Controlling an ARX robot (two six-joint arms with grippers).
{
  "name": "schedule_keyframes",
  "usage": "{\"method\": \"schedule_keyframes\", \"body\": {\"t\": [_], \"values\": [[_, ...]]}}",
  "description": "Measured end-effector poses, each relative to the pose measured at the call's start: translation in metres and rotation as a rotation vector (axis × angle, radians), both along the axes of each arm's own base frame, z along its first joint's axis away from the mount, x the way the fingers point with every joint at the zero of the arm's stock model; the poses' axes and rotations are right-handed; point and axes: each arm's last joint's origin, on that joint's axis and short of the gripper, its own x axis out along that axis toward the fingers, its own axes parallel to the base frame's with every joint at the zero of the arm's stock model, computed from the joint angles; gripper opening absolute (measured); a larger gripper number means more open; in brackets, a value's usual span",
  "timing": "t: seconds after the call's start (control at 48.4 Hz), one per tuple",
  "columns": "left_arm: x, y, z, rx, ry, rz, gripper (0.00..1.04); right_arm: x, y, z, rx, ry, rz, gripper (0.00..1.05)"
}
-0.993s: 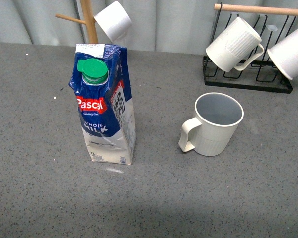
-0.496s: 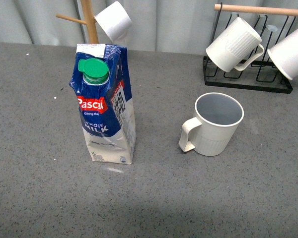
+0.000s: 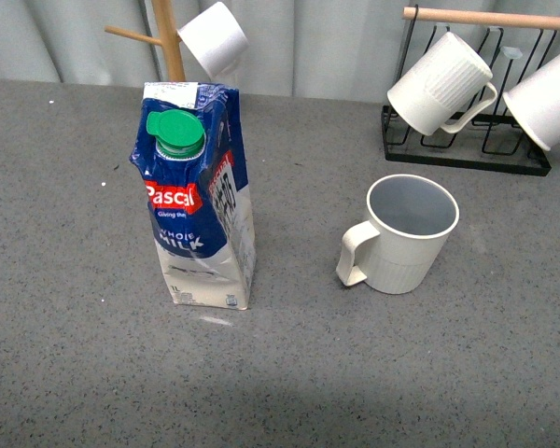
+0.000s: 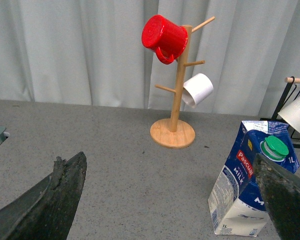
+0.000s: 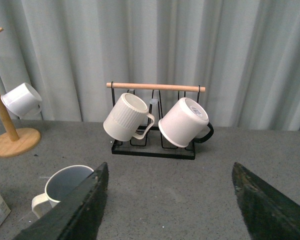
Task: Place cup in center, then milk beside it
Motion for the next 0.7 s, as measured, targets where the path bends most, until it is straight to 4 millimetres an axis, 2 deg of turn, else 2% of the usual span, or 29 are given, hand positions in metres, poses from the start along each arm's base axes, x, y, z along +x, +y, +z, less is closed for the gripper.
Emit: {"method": "schedule_keyframes", "body": {"t": [0.062,0.145,0.31,0.455,0.579,0.703], "values": [[0.0,0.0,0.0,0.0,0.0,0.0,0.98,0.0,0.0,0.0,0.0,0.0,0.0,0.86],[0.0,0.0,0.0,0.0,0.0,0.0,0.98,0.0,0.0,0.0,0.001,0.0,0.0,0.98],[0.0,0.0,0.0,-0.005,0.011,0.008,0.98,0.0,0.0,0.0,0.0,0.0,0.0,0.96],[0.003,-0.001,-0.009,-0.07,0.214,0.226,0.98,0.0,0.0,0.0,0.001,-0.001,-0.001,0.96],[0.009,-0.004,-0.008,-0.102,0.231,0.195,0.98,0.0,0.0,0.0,0.0,-0.001,-0.001,0.96],[0.024,-0.002,-0.001,-0.142,0.218,0.164,0.98,0.0,0.0,0.0,0.0,-0.001,0.0,0.96]]}}
